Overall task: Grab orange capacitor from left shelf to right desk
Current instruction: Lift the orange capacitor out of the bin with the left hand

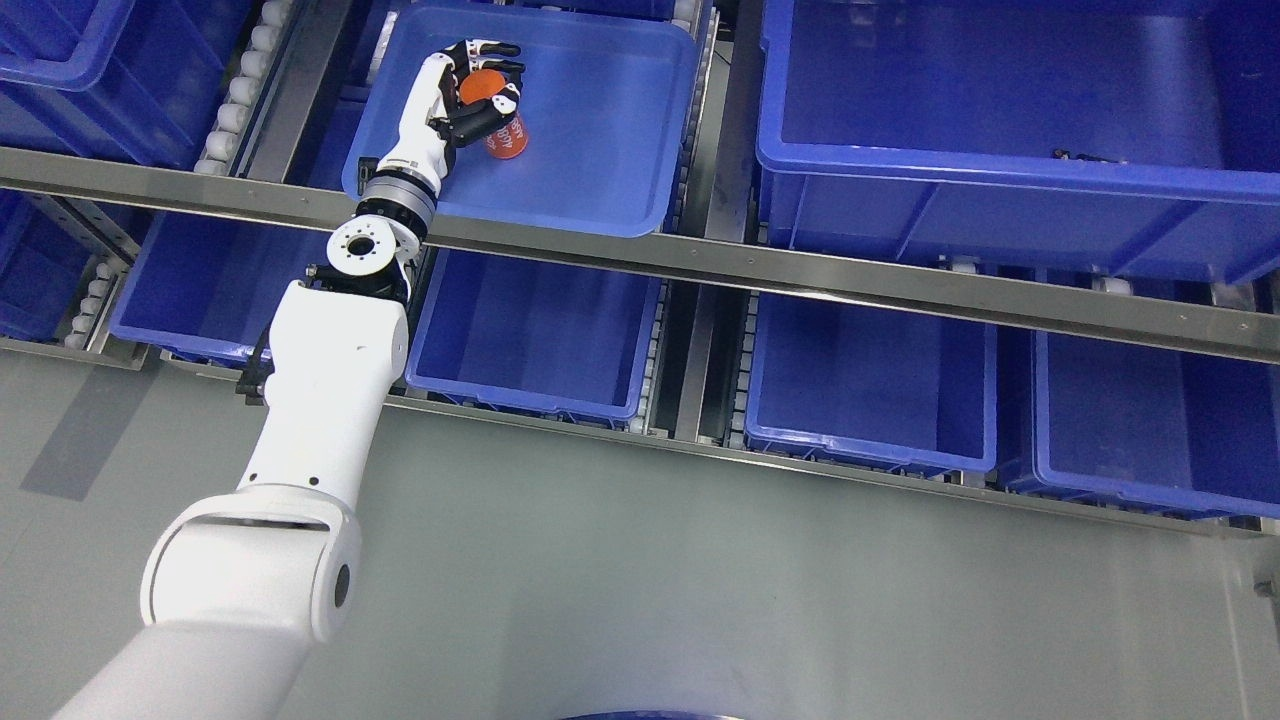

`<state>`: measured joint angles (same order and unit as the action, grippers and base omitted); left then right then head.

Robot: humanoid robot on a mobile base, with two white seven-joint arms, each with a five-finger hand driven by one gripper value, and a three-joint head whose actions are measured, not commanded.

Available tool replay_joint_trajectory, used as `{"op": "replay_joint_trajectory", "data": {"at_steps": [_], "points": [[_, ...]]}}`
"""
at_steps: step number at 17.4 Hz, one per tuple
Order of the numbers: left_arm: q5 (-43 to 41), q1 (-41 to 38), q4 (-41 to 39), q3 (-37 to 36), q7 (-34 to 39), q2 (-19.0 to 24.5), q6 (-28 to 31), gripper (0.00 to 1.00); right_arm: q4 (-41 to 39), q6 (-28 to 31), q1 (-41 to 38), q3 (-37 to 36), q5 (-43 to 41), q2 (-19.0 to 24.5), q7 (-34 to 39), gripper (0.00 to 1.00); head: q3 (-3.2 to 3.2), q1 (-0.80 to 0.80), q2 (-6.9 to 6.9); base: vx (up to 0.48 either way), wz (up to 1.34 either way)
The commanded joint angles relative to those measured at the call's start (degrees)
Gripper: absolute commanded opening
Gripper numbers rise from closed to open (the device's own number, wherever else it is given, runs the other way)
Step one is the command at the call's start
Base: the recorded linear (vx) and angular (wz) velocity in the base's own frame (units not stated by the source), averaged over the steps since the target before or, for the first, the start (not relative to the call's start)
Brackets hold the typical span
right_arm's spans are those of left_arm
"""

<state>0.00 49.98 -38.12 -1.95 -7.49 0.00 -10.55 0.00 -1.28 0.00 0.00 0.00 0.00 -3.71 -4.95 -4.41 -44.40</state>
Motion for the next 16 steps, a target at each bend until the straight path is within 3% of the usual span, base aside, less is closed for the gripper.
{"op": "replay_joint_trajectory", "data": {"at_steps": [1,6,9,16], "points": [[-0.70,-0.59,0.24,0.72,-0.07,1.00,-2.27,0.03,-1.00,-0.04,-1.32,-0.62,0.35,-1.00,0.01,1.00,0.00,0.00,0.00,0.000,0.00],[-0.35,-0.59,-0.46,2.65,-0.16,1.00,-4.65,0.00,-1.00,-0.04,-1.32,-0.62,0.35,-1.00,0.01,1.00,0.00,0.00,0.00,0.000,0.00],[-0.27,-0.33,-4.93,3.27,-0.16,1.00,-5.27,0.00,-1.00,-0.04,-1.32,-0.62,0.35,-1.00,0.01,1.00,0.00,0.00,0.00,0.000,0.00],[4.30,-1.37,-27.94,0.73,-0.25,1.00,-5.54,0.01,-1.00,-0.04,-1.32,-0.62,0.35,-1.00,0.01,1.00,0.00,0.00,0.00,0.000,0.00]]}}
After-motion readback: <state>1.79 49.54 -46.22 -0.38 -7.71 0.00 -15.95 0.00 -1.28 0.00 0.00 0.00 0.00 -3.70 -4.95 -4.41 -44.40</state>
